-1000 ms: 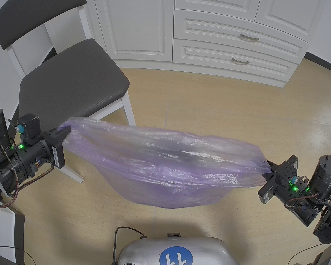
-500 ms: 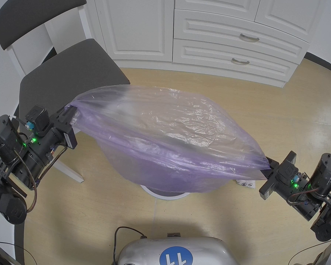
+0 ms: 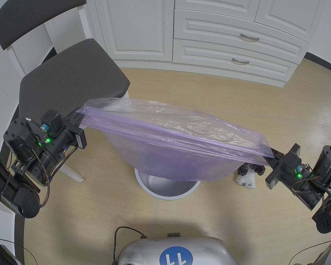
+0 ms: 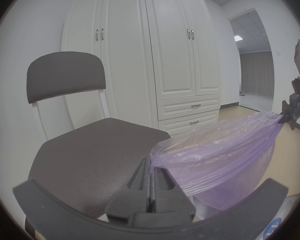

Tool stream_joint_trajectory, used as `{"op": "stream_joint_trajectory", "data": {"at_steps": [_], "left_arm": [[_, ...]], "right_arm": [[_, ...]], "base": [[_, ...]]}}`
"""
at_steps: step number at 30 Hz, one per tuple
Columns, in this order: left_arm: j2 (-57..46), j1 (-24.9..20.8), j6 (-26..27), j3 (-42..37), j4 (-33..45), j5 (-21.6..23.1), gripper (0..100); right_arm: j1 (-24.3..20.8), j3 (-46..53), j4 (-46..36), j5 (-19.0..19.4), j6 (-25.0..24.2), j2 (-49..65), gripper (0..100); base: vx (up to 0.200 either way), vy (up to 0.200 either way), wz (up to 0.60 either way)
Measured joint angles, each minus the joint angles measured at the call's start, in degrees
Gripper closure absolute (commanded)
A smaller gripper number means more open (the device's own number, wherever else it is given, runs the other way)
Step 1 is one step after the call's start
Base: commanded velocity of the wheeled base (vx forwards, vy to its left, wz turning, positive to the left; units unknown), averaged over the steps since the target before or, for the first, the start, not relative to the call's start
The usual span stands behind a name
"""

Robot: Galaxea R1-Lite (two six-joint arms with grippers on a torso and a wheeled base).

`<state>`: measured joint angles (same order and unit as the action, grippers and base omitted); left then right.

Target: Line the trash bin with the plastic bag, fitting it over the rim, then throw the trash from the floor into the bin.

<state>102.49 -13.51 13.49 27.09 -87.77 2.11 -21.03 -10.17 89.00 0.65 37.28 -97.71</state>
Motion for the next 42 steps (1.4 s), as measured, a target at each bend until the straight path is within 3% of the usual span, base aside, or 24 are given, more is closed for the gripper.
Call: {"op": "stream_joint_trajectory", "data": {"at_steps": [9,14,19,29,33,39,42], "left_arm": [[1.37,0.45,-0.12,1.49,-0.09,-0.17,100],[2.04,-1.62,-0.85,3.17,-0.17,-0.48,100],[2.47,-6.94,-3.21,5.35,-0.2,-0.33,100],[2.97,-19.48,-5.64,5.41,-0.41,-0.33,100],[2.86,-22.65,-8.41,5.02,-0.44,-0.37,100],[2.65,-27.34,-13.6,4.83,-0.44,-0.39,100],[2.58,-29.6,-15.98,4.77,-0.39,-0.44,100]], "right_arm": [[1.55,-1.16,-0.02,3.69,0.05,-0.09,100],[1.0,-1.62,-0.05,9.18,0.0,-0.15,100],[-0.38,-2.26,-0.05,12.51,-0.04,-0.26,100],[-5.51,-5.56,-0.05,13.34,-3.29,-3.58,100],[-6.5,-7.77,-0.05,11.58,-9.53,-5.29,100],[-10.41,-12.79,-0.05,1.35,-23.21,-7.53,100],[-12.68,-16.68,-0.05,-1.88,-28.88,-9.05,100]], "base": [[0.0,0.0,0.0],[0.0,0.0,0.0],[0.0,0.0,0.0],[0.0,0.0,0.0],[0.0,0.0,0.0],[0.0,0.0,0.0],[0.0,0.0,0.0]]}}
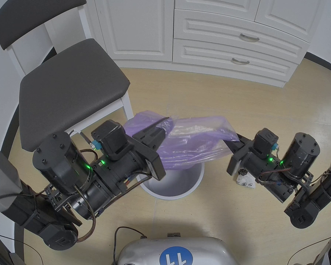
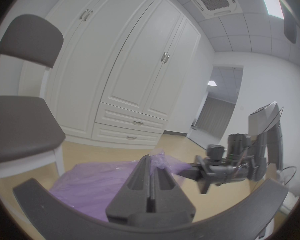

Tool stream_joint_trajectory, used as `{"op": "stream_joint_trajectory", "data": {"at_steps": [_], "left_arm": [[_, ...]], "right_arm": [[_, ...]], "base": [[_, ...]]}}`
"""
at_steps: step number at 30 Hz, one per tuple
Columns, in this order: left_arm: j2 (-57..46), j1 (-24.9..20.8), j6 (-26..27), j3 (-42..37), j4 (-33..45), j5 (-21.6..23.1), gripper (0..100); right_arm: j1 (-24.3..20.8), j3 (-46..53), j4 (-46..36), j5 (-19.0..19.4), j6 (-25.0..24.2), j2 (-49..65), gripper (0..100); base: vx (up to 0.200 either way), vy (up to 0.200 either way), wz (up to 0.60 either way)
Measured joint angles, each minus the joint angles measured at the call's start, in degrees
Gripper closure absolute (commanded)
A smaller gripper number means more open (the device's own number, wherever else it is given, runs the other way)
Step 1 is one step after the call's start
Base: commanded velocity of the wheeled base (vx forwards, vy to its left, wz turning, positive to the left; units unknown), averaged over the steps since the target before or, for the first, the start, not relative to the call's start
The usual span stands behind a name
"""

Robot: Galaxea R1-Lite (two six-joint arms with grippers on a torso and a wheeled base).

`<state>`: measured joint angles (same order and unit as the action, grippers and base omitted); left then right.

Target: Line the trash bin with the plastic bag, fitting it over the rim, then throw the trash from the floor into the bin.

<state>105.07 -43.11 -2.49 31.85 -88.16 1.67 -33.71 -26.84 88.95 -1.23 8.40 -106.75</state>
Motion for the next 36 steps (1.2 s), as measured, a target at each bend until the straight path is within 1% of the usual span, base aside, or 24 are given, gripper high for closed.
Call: {"op": "stream_joint_trajectory", "data": {"at_steps": [4,8,10,15,18,22,25,32,36], "left_arm": [[0.02,-2.65,-2.99,-0.07,0.04,-0.06,100],[0.17,-4.49,-6.22,0.01,0.09,-0.11,100],[0.28,-5.1,-7.77,0.22,0.11,-0.09,100],[0.52,-5.84,-11.41,1.13,0.15,-0.11,100],[0.63,-5.92,-13.6,1.71,0.17,-0.09,100],[0.9,-5.46,-16.23,2.49,0.2,-0.04,100],[1.54,-4.28,-17.49,3.18,0.22,-0.01,100],[4.5,-0.79,-21.57,5.85,0.3,0.07,100],[6.06,0.46,-21.94,6.62,0.33,0.05,100]], "right_arm": [[-2.26,-5.13,0.02,-2.9,-5.5,-2.32,100],[-4.13,-8.29,-0.41,-4.27,-10.64,-3.63,100],[-4.92,-9.25,-2.96,-4.86,-12.85,-3.58,100],[-6.28,-10.84,-13.14,-5.74,-17.24,-1.38,100],[-6.47,-11.63,-19.19,-6.42,-18.32,0.88,100],[-6.03,-12.9,-25.48,-9.06,-19.1,4.0,100],[-5.38,-13.62,-26.99,-10.23,-19.31,5.81,100],[-4.44,-14.58,-32.51,-10.29,-19.53,6.69,100],[-4.18,-15.58,-33.76,-10.29,-21.22,5.55,100]], "base": [[0.0,0.0,0.0],[0.0,0.0,0.0],[0.0,0.0,0.0],[0.0,0.0,0.0],[0.0,0.0,0.0],[0.0,0.0,0.0],[0.0,0.0,0.0],[0.0,0.0,0.0],[0.0,0.0,0.0]]}}
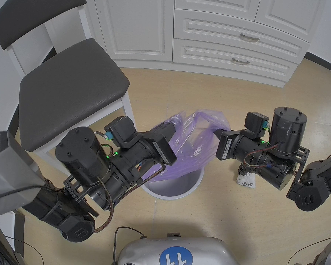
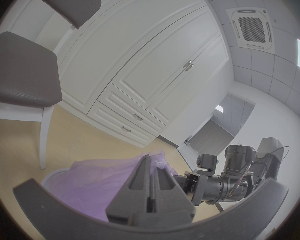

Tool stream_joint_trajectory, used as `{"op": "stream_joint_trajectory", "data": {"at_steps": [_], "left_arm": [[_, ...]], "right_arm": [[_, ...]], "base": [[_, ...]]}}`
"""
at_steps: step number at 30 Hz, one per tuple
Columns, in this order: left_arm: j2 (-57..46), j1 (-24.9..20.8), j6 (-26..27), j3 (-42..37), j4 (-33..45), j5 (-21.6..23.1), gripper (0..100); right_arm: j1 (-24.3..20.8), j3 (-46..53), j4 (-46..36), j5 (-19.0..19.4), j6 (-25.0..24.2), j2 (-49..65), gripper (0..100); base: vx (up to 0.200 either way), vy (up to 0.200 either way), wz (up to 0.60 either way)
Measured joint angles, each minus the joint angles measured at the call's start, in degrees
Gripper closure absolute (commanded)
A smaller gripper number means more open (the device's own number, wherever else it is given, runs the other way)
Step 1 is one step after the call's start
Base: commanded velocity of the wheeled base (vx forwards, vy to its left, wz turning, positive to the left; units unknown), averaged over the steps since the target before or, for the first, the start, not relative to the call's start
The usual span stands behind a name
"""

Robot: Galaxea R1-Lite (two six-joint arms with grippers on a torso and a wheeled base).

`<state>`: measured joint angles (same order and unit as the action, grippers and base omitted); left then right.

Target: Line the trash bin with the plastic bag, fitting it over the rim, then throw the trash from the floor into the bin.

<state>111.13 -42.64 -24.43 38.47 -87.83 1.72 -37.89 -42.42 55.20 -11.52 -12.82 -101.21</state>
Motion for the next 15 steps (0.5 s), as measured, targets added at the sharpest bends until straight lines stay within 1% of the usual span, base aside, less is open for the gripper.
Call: {"op": "stream_joint_trajectory", "data": {"at_steps": [7,15], "left_arm": [[1.07,0.32,0.54,-0.33,0.0,-0.02,100],[2.77,0.34,0.35,-0.66,-0.05,0.06,100]], "right_arm": [[0.1,-1.51,-5.17,0.11,-1.71,-2.12,100],[1.12,-2.61,-5.28,0.33,-1.87,-5.3,100]], "base": [[0.0,0.0,0.0],[0.0,0.0,0.0]]}}
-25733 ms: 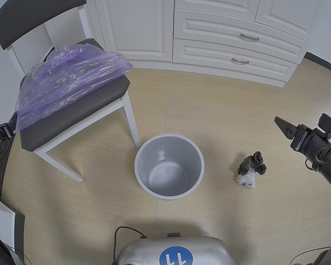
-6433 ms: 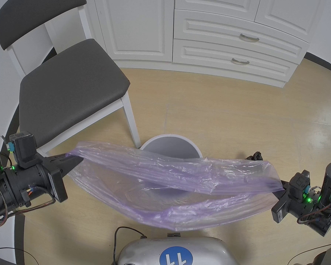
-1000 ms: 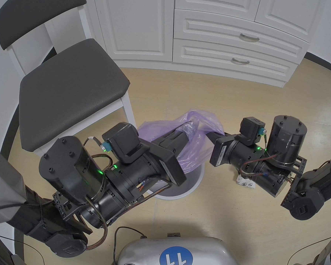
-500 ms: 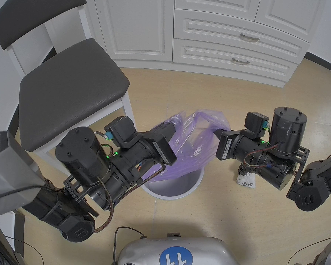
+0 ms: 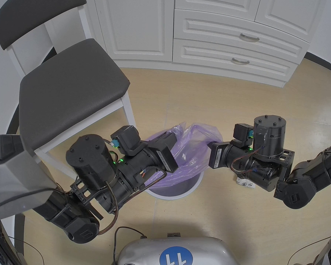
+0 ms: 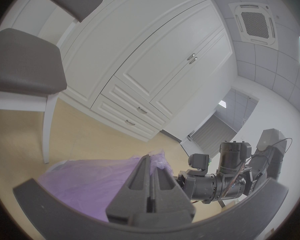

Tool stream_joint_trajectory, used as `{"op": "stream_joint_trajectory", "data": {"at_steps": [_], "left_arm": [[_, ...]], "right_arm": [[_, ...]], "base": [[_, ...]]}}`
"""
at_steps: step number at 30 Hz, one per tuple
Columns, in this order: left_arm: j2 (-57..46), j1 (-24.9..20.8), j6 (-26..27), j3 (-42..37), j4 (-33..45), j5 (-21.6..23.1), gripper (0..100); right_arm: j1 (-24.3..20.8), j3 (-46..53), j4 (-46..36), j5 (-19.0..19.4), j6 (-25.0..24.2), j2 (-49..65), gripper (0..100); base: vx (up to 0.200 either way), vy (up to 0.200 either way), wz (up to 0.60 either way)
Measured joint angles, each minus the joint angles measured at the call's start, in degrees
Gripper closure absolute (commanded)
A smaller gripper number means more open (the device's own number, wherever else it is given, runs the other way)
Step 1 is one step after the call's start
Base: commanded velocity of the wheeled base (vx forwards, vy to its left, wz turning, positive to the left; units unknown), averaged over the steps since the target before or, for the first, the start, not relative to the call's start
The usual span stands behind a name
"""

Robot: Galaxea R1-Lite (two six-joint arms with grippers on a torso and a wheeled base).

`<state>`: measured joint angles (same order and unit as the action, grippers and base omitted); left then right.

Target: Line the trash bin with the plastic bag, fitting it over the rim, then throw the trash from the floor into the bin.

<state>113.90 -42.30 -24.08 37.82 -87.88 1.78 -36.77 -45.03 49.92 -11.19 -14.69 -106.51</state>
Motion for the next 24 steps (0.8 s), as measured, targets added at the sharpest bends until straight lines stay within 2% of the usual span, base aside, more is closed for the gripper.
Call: {"op": "stream_joint_trajectory", "data": {"at_steps": [13,17,24], "left_arm": [[8.62,0.93,-0.9,3.39,0.07,0.0,100],[12.57,2.83,-1.93,5.95,0.05,0.05,100],[19.96,8.16,-7.56,13.58,0.1,0.24,100]], "right_arm": [[4.46,-2.86,-0.16,0.3,0.18,-8.31,100],[5.18,-4.8,0.28,0.44,-0.57,-12.35,100],[6.62,-8.87,0.46,0.46,-2.93,-18.36,100]], "base": [[0.0,0.0,0.0],[0.0,0.0,0.0],[0.0,0.0,0.0]]}}
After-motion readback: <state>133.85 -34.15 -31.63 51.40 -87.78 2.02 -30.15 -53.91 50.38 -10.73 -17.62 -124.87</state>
